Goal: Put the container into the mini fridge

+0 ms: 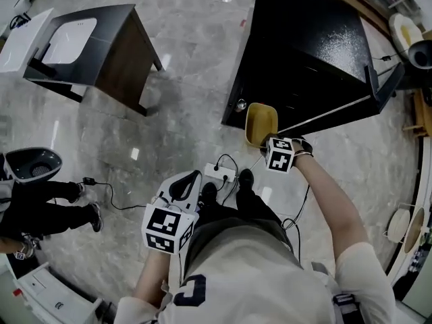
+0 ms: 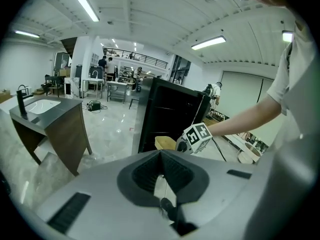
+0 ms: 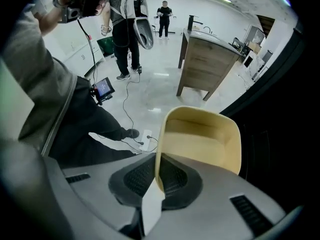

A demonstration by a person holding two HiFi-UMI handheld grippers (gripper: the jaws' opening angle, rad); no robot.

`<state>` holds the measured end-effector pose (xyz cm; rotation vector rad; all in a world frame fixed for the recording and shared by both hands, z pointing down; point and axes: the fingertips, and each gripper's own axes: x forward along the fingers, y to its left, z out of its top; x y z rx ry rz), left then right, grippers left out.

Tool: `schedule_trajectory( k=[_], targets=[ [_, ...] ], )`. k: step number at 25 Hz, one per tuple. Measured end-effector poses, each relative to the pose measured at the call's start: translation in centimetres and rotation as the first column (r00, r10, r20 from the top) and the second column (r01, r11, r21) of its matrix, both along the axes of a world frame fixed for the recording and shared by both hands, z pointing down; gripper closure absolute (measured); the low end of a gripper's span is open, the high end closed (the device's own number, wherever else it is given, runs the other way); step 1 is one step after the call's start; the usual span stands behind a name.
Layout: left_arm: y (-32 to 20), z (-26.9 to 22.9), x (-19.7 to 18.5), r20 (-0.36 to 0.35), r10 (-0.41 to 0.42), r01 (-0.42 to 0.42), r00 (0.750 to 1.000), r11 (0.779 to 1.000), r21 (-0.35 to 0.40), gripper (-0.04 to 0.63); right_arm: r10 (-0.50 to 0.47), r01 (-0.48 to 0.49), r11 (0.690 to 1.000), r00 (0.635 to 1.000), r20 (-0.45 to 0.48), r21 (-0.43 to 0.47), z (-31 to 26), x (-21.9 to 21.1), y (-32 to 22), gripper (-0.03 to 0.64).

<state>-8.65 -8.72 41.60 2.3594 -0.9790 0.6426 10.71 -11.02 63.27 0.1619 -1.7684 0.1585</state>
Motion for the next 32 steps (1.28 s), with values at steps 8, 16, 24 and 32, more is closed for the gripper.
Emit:
schedule_trajectory(
  k=[8, 16, 24, 32],
  targets=[
    [-0.5, 1.3, 2.9, 0.036, -0.079, 0.081, 0.996, 0.994, -0.069, 0.54, -0.063, 0.064, 0.997, 0.998, -0.021, 0.037, 3.0, 3.1, -6.3, 0.581],
    [-0.1, 3.0, 4.1, 0.07, -0.139, 0.147, 0.988, 0.981, -0.125, 0.54, -0.079, 0.079, 0.997, 0.997, 0.0, 0.008, 5.8, 3.6, -9.5, 0.581],
    [-0.1, 4.8, 4.4, 0.081, -0.145, 0.156, 0.986, 0.974, -0.163, 0.54, -0.086, 0.085, 0.996, 0.996, 0.016, 0.036, 8.0, 2.5, -10.1, 0.581],
    [0.0, 5.4, 4.1, 0.084, -0.14, 0.154, 0.987, 0.971, -0.185, 0.54, -0.047, 0.051, 0.991, 0.998, -0.037, 0.12, 9.1, 3.9, -13.6, 0.581]
  ],
)
